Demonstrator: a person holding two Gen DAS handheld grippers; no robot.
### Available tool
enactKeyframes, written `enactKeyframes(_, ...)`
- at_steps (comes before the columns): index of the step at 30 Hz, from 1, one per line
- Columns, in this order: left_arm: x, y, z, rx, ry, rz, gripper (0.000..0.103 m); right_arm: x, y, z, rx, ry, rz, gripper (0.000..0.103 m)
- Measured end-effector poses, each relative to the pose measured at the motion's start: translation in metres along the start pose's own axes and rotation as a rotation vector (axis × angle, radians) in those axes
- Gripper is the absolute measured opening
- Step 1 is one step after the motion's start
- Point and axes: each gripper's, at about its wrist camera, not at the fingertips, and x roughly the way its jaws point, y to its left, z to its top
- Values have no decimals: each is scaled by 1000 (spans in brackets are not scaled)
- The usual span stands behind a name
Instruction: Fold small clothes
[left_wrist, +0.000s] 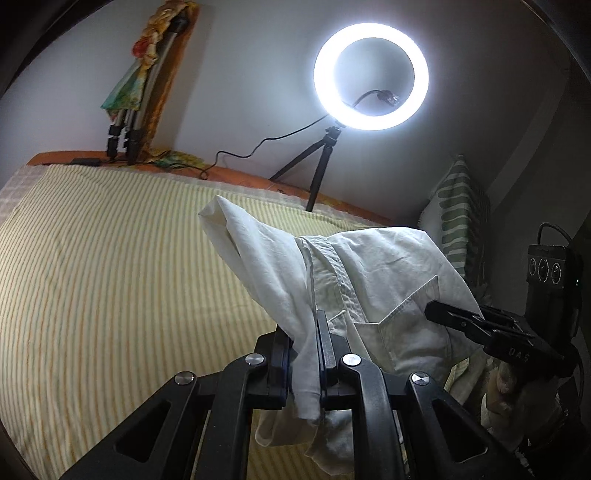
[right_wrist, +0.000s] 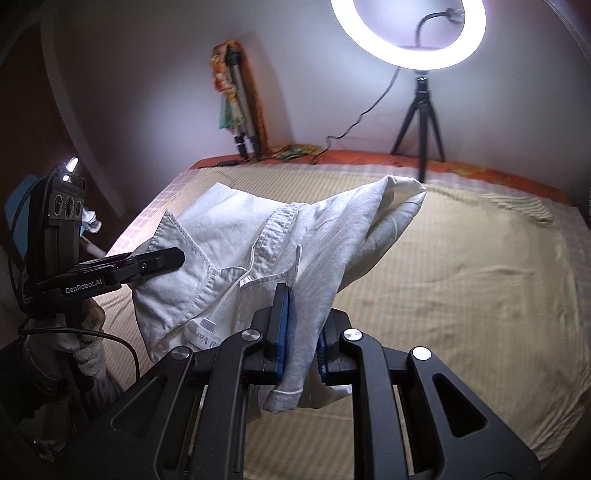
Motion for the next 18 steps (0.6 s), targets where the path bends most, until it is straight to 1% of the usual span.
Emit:
enactKeyframes(3, 28, -27, 17, 34, -2, -19, 8, -9, -30, 10, 3, -20, -42, 14)
enactKeyframes(8, 87, -70, 41, 78, 11, -44, 8, -20, -82, 23, 13, -48, -111, 14)
enactKeyframes(14, 165, -117, 66, 119, 31, -62, 8, -24, -140, 39, 26, -72, -202, 13)
enactKeyframes(18, 212, -147, 79, 161, 22, -59, 8, -21, -183, 51, 35, -86, -250, 13)
